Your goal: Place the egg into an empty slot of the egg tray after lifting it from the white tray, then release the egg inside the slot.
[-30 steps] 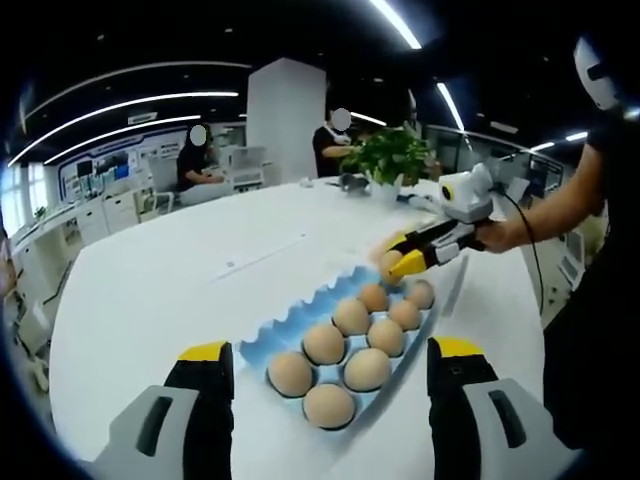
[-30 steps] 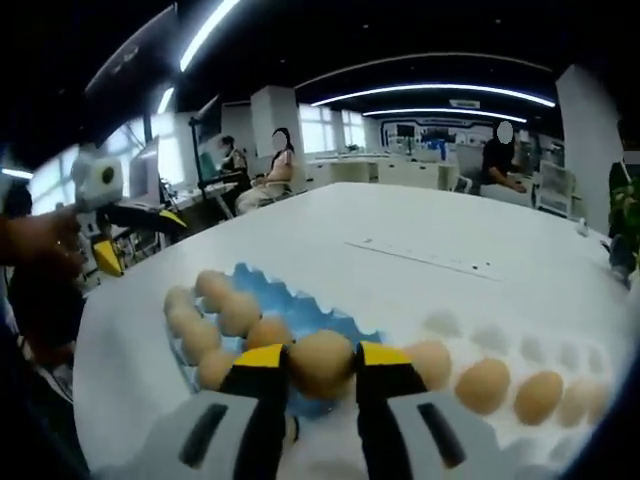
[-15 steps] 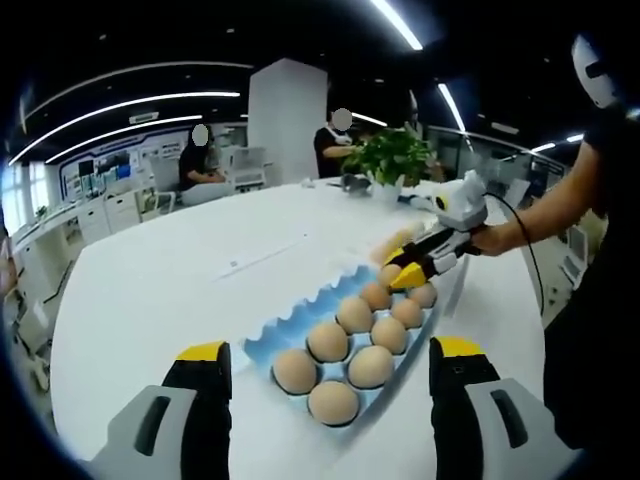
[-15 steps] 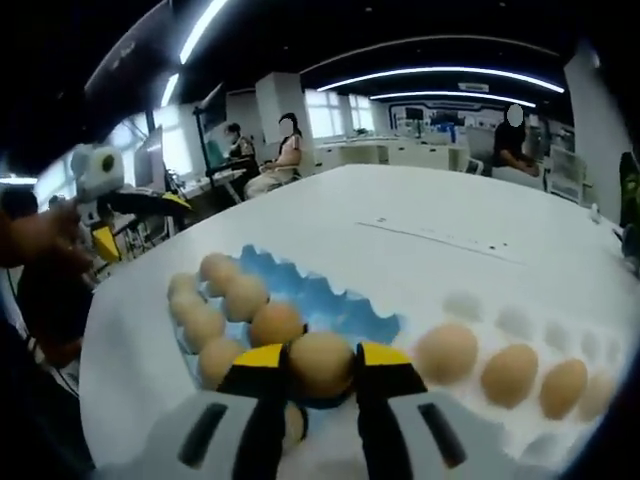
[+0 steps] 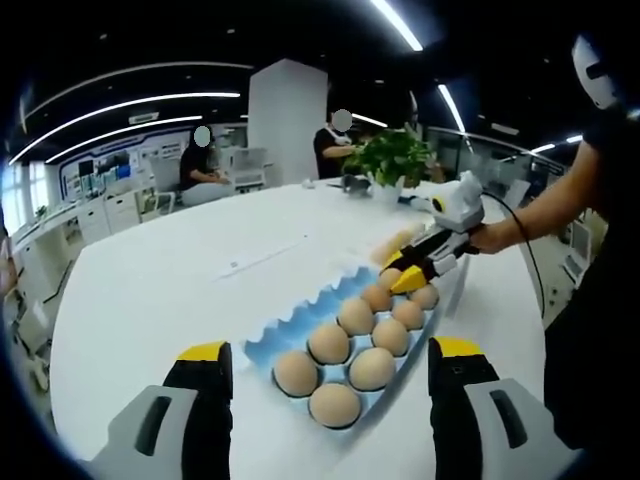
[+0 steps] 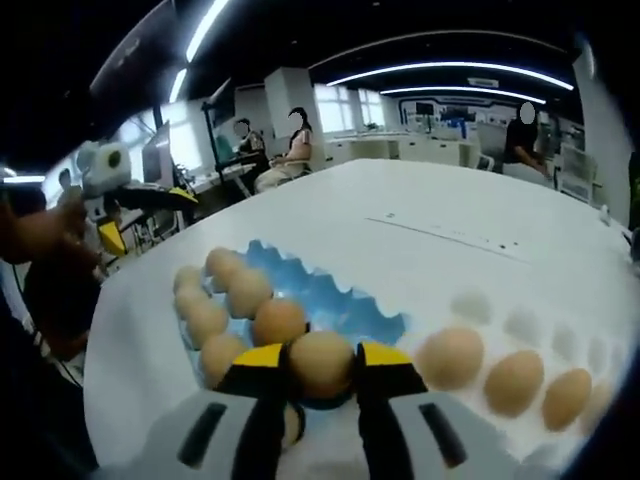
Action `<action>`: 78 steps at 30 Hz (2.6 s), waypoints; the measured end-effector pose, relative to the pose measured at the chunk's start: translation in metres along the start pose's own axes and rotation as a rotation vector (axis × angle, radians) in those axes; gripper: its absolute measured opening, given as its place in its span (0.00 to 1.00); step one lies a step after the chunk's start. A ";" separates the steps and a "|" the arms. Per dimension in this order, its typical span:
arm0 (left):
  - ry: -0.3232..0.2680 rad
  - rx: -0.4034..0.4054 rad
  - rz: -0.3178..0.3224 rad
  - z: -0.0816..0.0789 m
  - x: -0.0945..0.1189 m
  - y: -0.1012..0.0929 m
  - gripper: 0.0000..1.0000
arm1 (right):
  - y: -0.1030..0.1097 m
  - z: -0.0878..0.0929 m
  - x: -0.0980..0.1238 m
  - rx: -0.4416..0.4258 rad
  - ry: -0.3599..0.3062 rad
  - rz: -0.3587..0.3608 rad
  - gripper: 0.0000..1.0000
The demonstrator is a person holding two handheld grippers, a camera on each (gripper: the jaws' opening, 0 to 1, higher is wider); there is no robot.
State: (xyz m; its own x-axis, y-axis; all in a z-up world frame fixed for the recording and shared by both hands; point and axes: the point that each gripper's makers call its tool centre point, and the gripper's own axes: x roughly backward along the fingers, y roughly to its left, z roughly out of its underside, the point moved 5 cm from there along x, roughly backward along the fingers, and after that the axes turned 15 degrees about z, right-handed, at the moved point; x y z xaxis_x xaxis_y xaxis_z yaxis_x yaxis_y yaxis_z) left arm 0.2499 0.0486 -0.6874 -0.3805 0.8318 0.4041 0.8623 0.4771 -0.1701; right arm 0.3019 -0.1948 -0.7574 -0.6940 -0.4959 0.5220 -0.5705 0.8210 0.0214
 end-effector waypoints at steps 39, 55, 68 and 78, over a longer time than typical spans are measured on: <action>-0.003 -0.002 0.002 -0.002 -0.001 0.001 0.80 | -0.061 -0.011 0.020 0.089 -0.031 0.335 0.25; 0.003 0.000 0.006 -0.001 -0.002 0.005 0.78 | -0.072 -0.012 -0.004 0.362 0.282 0.095 0.26; 0.006 0.008 -0.001 0.001 -0.002 0.007 0.78 | -0.075 -0.014 -0.007 0.366 0.291 -0.003 0.24; 0.009 0.003 -0.001 0.002 -0.002 0.006 0.79 | -0.076 -0.037 0.010 0.301 0.135 0.037 0.24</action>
State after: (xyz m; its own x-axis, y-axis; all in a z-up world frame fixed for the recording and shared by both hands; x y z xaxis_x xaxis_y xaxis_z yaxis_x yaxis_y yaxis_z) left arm 0.2558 0.0501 -0.6908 -0.3782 0.8287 0.4125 0.8608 0.4788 -0.1726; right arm 0.3546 -0.2522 -0.7219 -0.6633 -0.4088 0.6268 -0.6643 0.7073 -0.2418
